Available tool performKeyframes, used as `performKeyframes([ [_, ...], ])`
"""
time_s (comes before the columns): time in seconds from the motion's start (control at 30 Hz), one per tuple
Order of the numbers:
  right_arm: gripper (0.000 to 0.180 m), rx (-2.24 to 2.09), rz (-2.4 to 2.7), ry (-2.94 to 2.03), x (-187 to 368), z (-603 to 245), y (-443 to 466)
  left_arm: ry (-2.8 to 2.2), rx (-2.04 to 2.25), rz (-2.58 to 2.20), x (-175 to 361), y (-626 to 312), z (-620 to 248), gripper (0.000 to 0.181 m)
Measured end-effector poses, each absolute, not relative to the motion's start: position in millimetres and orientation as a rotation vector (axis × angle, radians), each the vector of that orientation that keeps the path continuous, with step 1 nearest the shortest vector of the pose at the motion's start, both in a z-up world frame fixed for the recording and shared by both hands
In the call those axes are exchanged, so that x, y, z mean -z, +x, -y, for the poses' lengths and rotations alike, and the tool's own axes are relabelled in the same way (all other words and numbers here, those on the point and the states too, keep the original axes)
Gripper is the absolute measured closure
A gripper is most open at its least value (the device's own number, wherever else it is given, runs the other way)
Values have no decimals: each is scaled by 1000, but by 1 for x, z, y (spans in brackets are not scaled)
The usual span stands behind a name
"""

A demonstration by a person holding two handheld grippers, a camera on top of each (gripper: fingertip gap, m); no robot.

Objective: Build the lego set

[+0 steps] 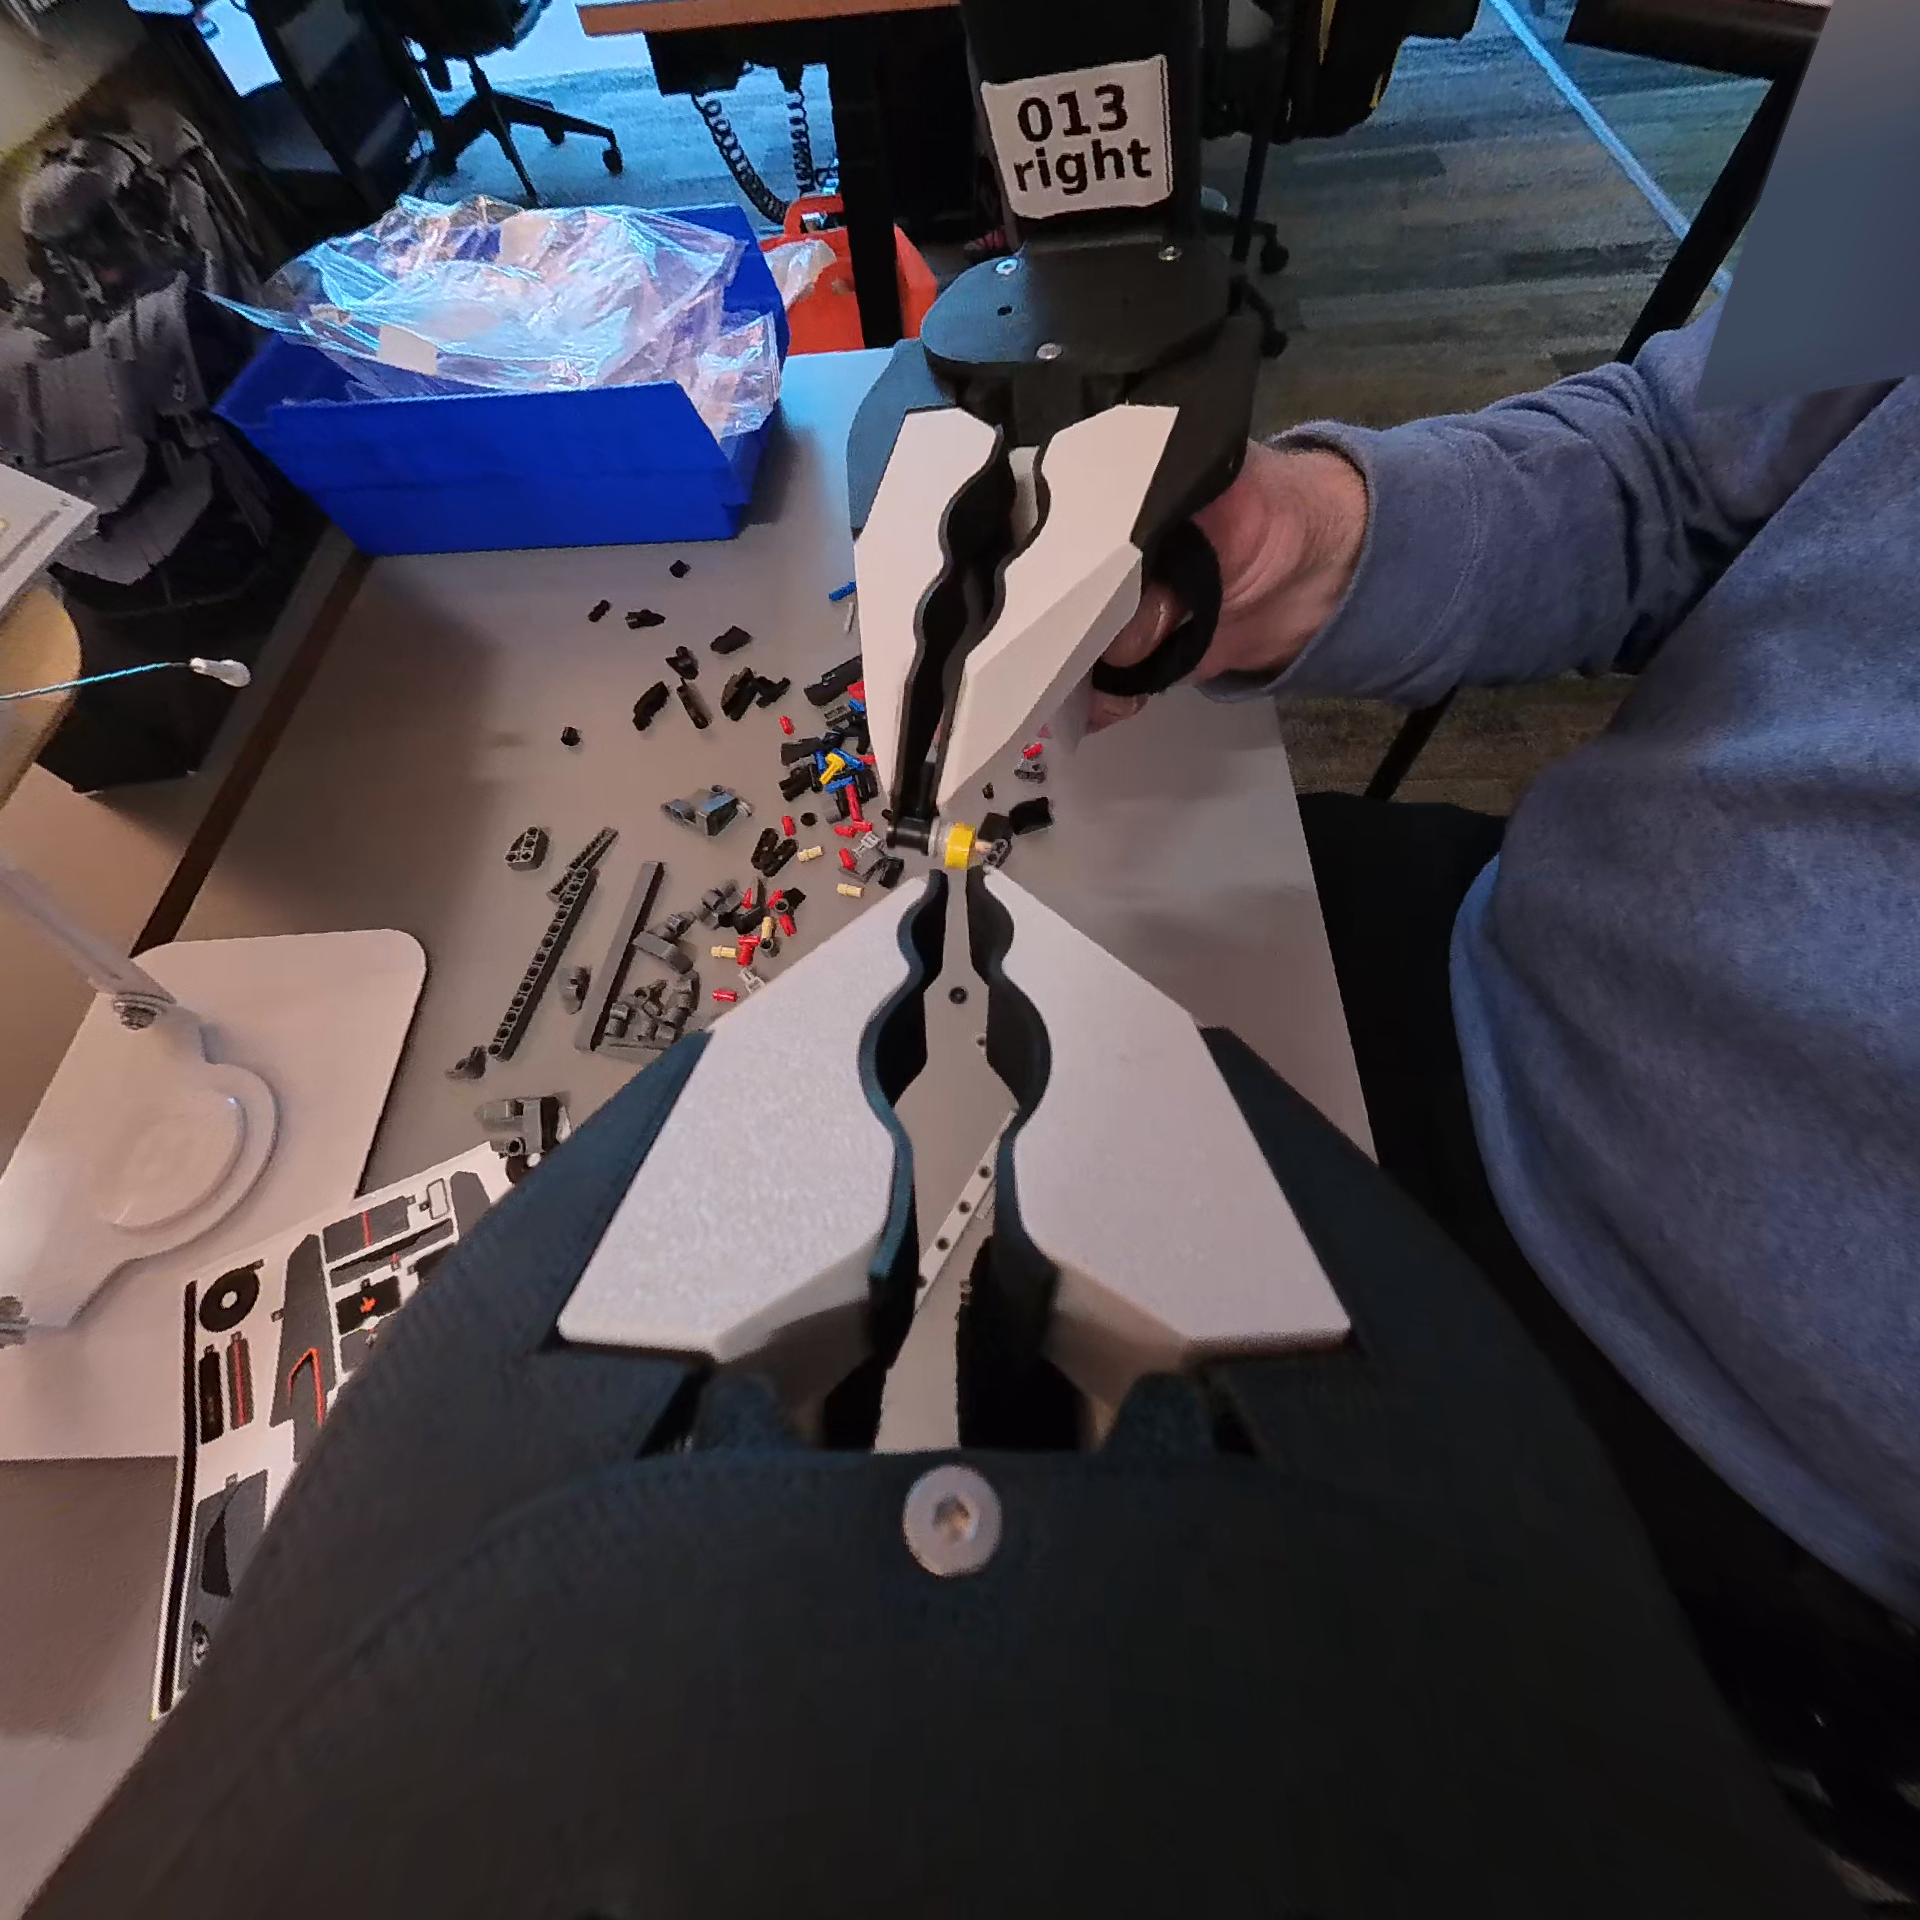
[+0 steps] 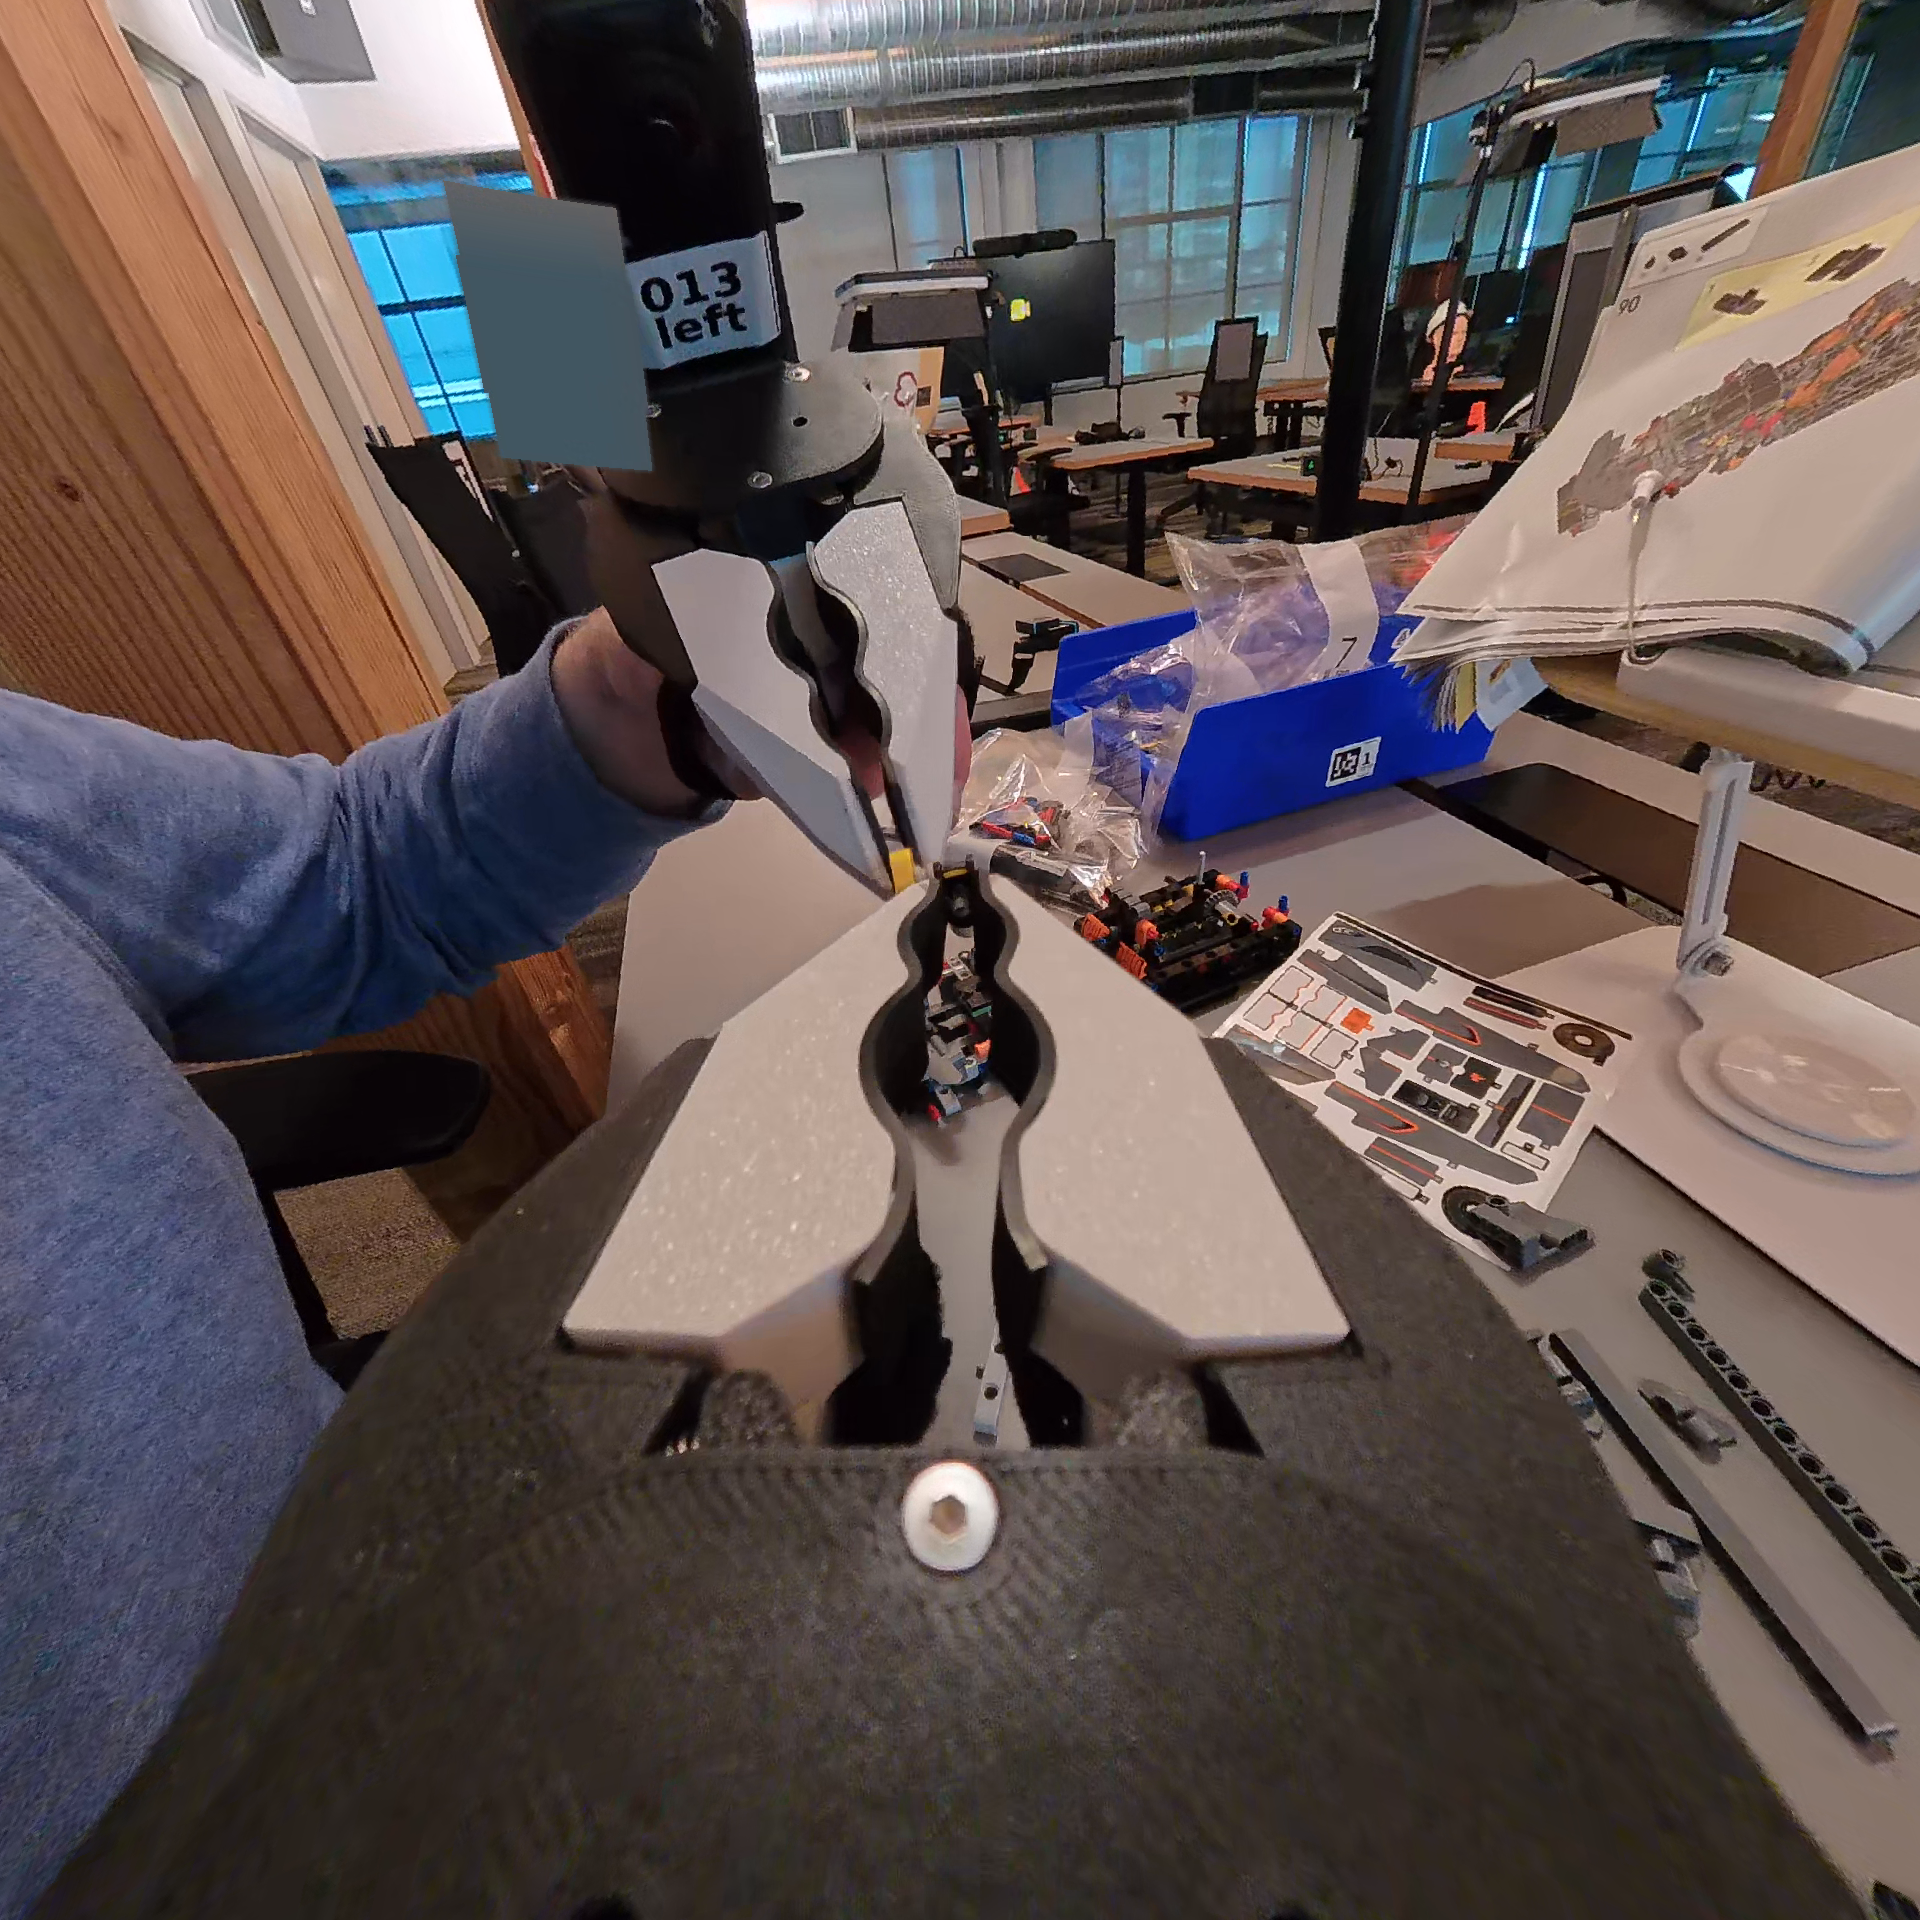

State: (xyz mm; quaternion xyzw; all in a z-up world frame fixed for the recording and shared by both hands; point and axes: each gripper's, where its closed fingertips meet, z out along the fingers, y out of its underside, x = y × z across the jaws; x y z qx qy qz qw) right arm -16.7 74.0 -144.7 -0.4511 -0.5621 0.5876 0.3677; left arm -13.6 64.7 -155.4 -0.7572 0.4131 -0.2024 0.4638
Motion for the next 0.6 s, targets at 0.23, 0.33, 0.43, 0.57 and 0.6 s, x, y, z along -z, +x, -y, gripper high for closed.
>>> performKeyframes([
  [0.23,179,-1523,1415,-1160,142,-77,-16,-1841,482,-980,154,-16,-69,178],
  [0.33,179,-1532,1391,-1164,140,-80,-15,-1827,446,-956,152,-19,-72,176],
  [0.43,179,-1552,1354,-1165,136,-84,-14,-1802,453,-912,148,-20,-72,173],
  [0.57,179,-1612,1297,-1174,132,-89,-12,-1740,395,-857,143,-21,-75,165],
  [0.6,179,-1632,1280,-1177,131,-90,-11,-1724,366,-849,142,-21,-77,164],
])
